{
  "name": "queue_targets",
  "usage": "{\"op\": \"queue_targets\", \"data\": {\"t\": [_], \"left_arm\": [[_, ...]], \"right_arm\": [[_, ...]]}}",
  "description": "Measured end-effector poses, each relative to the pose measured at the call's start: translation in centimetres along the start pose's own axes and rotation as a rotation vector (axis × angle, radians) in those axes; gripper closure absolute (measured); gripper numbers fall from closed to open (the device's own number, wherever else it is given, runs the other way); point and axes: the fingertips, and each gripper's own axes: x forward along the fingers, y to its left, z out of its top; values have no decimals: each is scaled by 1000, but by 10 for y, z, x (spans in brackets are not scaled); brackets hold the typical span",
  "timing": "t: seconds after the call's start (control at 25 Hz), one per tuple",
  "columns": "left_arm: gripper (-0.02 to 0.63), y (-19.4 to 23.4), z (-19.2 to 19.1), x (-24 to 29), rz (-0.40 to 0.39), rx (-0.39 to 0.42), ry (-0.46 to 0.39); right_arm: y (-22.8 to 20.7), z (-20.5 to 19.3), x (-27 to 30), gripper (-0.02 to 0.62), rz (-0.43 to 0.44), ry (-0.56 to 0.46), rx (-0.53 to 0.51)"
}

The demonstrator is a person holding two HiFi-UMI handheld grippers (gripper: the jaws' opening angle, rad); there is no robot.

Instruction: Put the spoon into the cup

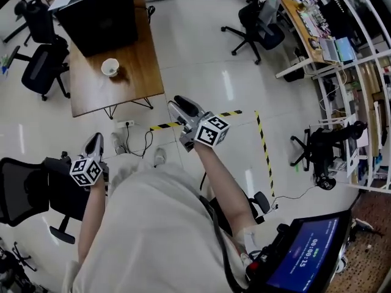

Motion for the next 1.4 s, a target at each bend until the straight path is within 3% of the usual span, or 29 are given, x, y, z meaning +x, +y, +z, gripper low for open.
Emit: {"op": "queue_targets", "data": {"t": [0.2, 0.44, 0.84, 1.0, 1.4], "left_arm": [[604, -1, 11, -20, 44, 20, -29], [605, 7, 27, -49, 80, 7, -57], [605, 33, 69, -18, -73, 18, -38], [606, 52, 107, -13, -108, 46, -67], [606, 66, 129, 11, -164, 82, -75]], "right_arm": [[-5, -8, 2, 433, 53, 8, 81], [26, -11, 25, 459, 138, 2, 131], [62, 7, 64, 495, 93, -34, 90], [74, 23, 93, 495, 90, -97, 80], [78, 32, 102, 505, 19, -124, -12]]}}
